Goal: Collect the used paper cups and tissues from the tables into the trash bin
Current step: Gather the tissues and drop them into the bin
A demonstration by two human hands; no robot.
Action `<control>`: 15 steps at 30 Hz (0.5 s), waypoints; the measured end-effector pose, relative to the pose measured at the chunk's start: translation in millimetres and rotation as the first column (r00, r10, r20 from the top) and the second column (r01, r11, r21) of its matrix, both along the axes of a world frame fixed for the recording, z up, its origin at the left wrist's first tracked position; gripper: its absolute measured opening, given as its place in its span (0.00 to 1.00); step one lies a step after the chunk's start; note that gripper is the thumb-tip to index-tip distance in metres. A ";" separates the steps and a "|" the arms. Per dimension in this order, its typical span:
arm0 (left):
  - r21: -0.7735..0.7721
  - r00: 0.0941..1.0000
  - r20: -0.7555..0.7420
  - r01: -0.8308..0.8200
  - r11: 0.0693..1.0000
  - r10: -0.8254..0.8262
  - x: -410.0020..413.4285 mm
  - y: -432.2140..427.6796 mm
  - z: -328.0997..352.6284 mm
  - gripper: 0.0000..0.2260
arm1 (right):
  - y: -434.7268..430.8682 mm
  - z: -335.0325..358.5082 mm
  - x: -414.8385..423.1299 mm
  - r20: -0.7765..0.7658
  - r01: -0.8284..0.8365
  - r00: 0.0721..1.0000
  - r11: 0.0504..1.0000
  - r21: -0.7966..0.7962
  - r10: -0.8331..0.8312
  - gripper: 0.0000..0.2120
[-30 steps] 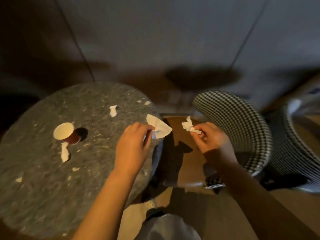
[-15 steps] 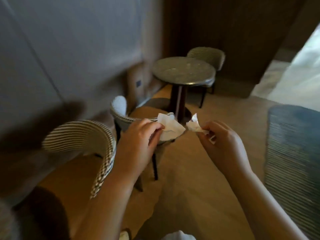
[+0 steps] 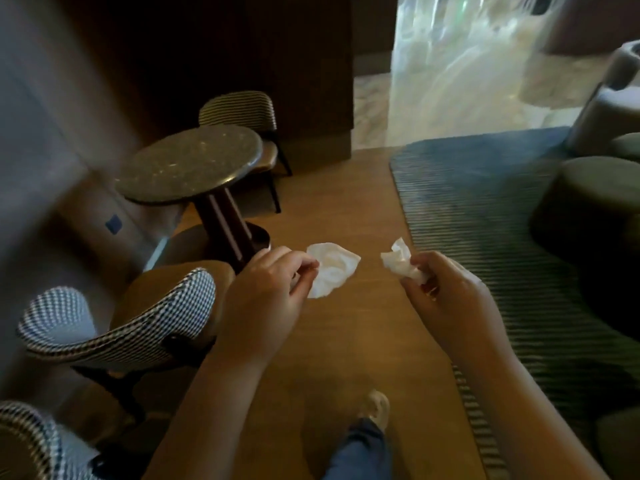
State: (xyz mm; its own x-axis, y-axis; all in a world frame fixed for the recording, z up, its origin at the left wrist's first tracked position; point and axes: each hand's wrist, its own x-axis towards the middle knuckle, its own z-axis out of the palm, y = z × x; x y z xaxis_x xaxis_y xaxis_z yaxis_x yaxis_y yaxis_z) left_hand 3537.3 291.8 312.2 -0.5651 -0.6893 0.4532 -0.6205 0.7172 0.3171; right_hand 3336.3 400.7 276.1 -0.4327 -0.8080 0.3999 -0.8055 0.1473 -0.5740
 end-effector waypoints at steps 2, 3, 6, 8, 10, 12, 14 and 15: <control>0.019 0.999 -0.018 0.035 0.999 -0.035 -35.9 -25.2 -8.7 0.07 | -14.4 -4.9 -31.2 -0.003 0.034 0.999 0.999 0.023 -0.034 0.11; 0.032 0.998 -0.028 0.054 0.998 -0.053 -54.6 -39.5 -12.8 0.06 | -24.4 -6.9 -47.6 -0.006 0.044 0.999 0.998 0.036 -0.044 0.12; 0.064 0.994 -0.042 0.100 0.993 -0.098 -109.1 -85.5 -25.3 0.04 | -61.7 -10.1 -95.8 -0.033 0.088 0.996 0.993 0.084 -0.086 0.13; 0.090 0.993 -0.046 0.111 0.990 -0.107 -141.0 -119.3 -31.6 0.03 | -93.6 -10.6 -125.9 -0.051 0.102 0.994 0.985 0.140 -0.096 0.12; 0.125 0.993 -0.048 0.116 0.985 -0.110 -171.4 -155.3 -34.9 0.03 | -129.3 -8.6 -155.9 -0.057 0.115 0.993 0.976 0.187 -0.106 0.12; 0.139 0.993 -0.052 0.117 0.983 -0.110 -202.5 -188.1 -34.6 0.03 | -162.4 -5.6 -186.7 -0.051 0.126 0.992 0.972 0.200 -0.119 0.12; 0.144 0.990 -0.057 0.133 0.981 -0.125 -237.2 -216.0 -33.5 0.04 | -190.0 -3.2 -216.8 -0.038 0.137 0.991 0.971 0.197 -0.132 0.13; 0.148 0.988 -0.060 0.147 0.978 -0.139 -256.8 -229.0 -33.8 0.04 | -201.0 -2.5 -231.7 -0.035 0.144 0.990 0.970 0.197 -0.140 0.13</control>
State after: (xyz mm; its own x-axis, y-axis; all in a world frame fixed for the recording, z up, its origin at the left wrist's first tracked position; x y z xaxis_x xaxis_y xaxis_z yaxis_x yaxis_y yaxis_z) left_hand 3280.5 62.8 278.4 -0.6425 -0.6658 0.3793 -0.4961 0.7387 0.4562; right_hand 3104.7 199.8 273.6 -0.5418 -0.8033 0.2473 -0.7795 0.3702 -0.5052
